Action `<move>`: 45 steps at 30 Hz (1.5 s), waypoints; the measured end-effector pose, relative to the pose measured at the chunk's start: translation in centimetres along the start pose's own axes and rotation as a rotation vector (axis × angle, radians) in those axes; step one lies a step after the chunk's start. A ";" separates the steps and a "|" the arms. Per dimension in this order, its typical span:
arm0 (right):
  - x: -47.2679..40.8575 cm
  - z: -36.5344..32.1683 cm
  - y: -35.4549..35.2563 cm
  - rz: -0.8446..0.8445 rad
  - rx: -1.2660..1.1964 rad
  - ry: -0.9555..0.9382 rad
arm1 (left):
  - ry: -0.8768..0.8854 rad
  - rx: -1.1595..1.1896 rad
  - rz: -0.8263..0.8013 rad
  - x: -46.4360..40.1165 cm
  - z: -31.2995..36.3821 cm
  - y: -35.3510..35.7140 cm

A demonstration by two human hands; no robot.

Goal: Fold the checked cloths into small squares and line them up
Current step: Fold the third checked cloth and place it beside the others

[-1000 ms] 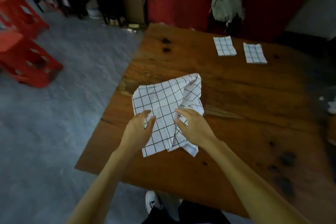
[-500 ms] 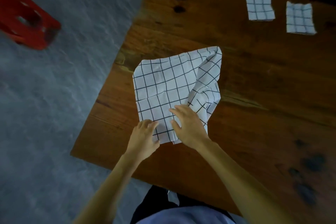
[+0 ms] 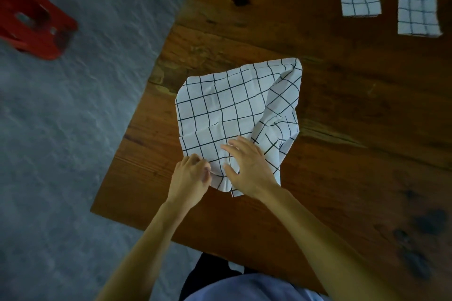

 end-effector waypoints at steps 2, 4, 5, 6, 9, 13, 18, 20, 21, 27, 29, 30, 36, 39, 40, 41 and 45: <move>-0.1 -0.4 -0.4 -0.035 0.011 -0.058 | -0.032 0.032 0.056 -1.0 0.2 -1.0; -0.6 -0.8 -1.0 -0.053 0.028 -0.094 | -0.023 0.020 0.086 -2.1 0.4 -2.1; -0.8 -1.1 -1.3 -0.054 0.069 -0.105 | -0.009 -0.001 0.095 -2.6 0.4 -2.7; -1.0 -1.4 -1.6 -0.050 0.135 -0.110 | -0.003 -0.002 0.107 -2.9 0.4 -3.3; -0.7 -2.4 -2.8 0.011 0.279 -0.092 | -0.008 0.105 0.203 -3.9 1.1 -6.2; 0.7 -3.8 -4.4 0.266 0.098 -0.027 | 0.144 0.147 0.278 -4.6 1.8 -10.0; 2.4 -5.0 -6.4 0.579 -0.152 0.067 | 0.070 0.283 0.458 -3.4 3.2 -13.7; 3.5 -5.8 -7.4 0.651 -0.222 0.106 | -0.044 0.351 0.547 -2.7 3.7 -14.9; 4.1 -6.1 -7.9 0.677 -0.240 0.128 | -0.102 0.402 0.568 -2.4 4.0 -15.4; 7.0 -7.3 -9.6 0.750 -0.300 0.250 | -0.253 0.667 0.373 -1.1 5.8 -16.6; 8.1 -7.8 -9.7 0.788 -0.238 0.215 | -0.293 0.823 0.257 -1.4 6.7 -16.9; 8.7 -8.0 -9.5 0.802 -0.198 0.190 | -0.330 0.913 0.213 -1.7 7.1 -17.2; 11.0 -8.4 -7.7 0.767 -0.019 0.052 | -0.494 1.176 -0.055 -3.6 8.0 -18.9; 11.8 -8.2 -7.6 0.745 0.029 0.008 | -0.529 1.178 -0.184 -3.9 7.9 -18.5; 12.0 -8.1 -7.7 0.743 0.035 0.003 | -0.557 1.212 -0.205 -3.9 8.1 -18.3; 12.2 -7.8 -7.8 0.749 0.044 -0.005 | -0.593 1.252 -0.209 -3.8 8.5 -18.0; 12.7 -6.2 -8.1 0.751 0.082 -0.031 | -0.843 1.532 -0.152 -3.1 10.3 -17.0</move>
Point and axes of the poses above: each hand's wrist, its own x-axis away from the middle knuckle, its own y-axis out of the palm, z = x × y, the point moved 1 cm from there along -x, towards the middle knuckle, and after that the axes turned 8 degrees about y, right-handed, at the moved point
